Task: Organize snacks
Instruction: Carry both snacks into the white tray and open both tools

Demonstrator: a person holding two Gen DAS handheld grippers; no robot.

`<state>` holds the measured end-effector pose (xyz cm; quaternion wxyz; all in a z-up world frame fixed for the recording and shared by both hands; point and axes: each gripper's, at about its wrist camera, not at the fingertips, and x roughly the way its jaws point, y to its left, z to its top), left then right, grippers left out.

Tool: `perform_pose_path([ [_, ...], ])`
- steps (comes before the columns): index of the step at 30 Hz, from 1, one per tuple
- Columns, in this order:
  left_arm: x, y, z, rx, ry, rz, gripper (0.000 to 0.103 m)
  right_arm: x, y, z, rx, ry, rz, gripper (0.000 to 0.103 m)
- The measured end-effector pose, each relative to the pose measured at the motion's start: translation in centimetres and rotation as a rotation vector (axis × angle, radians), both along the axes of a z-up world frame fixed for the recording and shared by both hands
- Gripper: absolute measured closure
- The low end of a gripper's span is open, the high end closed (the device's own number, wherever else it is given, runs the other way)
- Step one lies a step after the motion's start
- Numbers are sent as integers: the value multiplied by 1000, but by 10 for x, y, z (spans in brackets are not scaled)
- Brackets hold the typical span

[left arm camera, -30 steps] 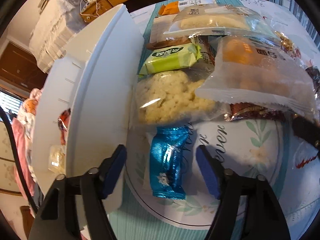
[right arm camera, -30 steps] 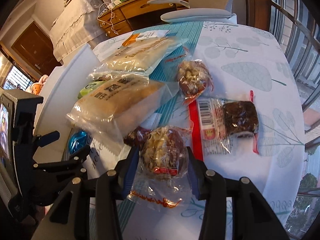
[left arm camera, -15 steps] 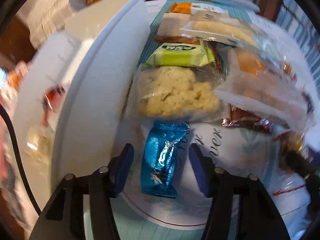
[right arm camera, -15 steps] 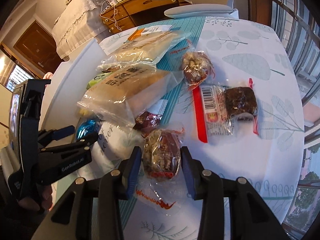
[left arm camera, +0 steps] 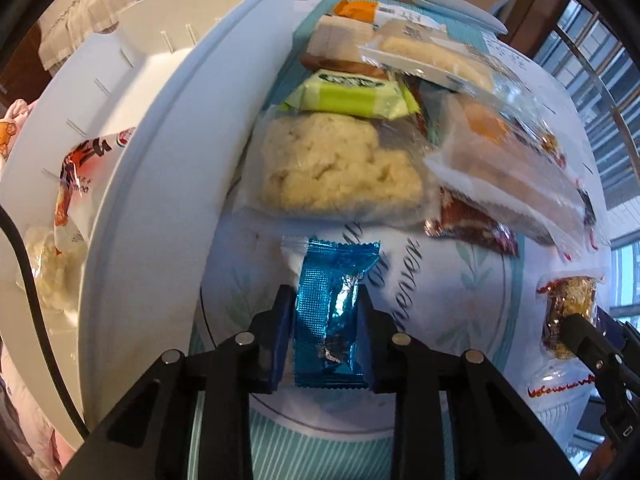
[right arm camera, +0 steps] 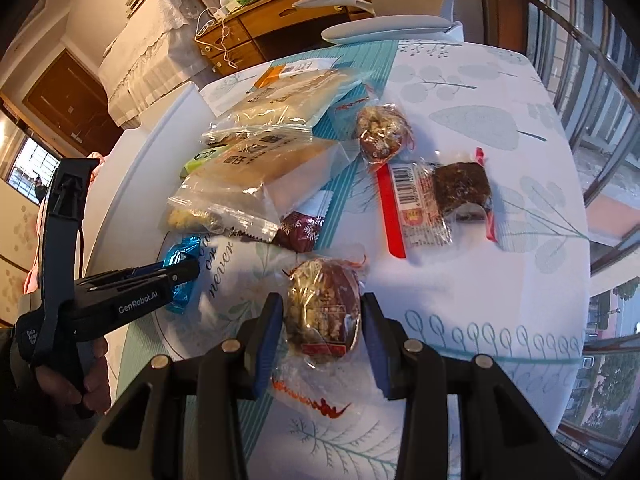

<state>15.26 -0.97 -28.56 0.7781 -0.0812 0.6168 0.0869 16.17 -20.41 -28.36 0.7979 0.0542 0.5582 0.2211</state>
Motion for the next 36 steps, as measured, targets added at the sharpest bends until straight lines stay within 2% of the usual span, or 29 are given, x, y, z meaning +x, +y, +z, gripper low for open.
perform_pose_path([
  [5, -16, -12, 10, -27, 7, -59, 76, -9, -5, 1, 8, 17, -29, 63],
  [16, -43, -23, 51, -81, -56, -185, 76, -30, -4, 3, 15, 87, -75, 63],
  [22, -37, -9, 63, -152, -26, -231, 76, -39, 10, 14, -3, 96, -72, 63],
  [29, -39, 8, 92, -176, -27, -305, 76, -44, 38, 29, 25, 109, -60, 63],
  [36, -46, 45, 119, -217, -48, -360, 76, -47, 75, 47, 73, 113, -84, 63],
])
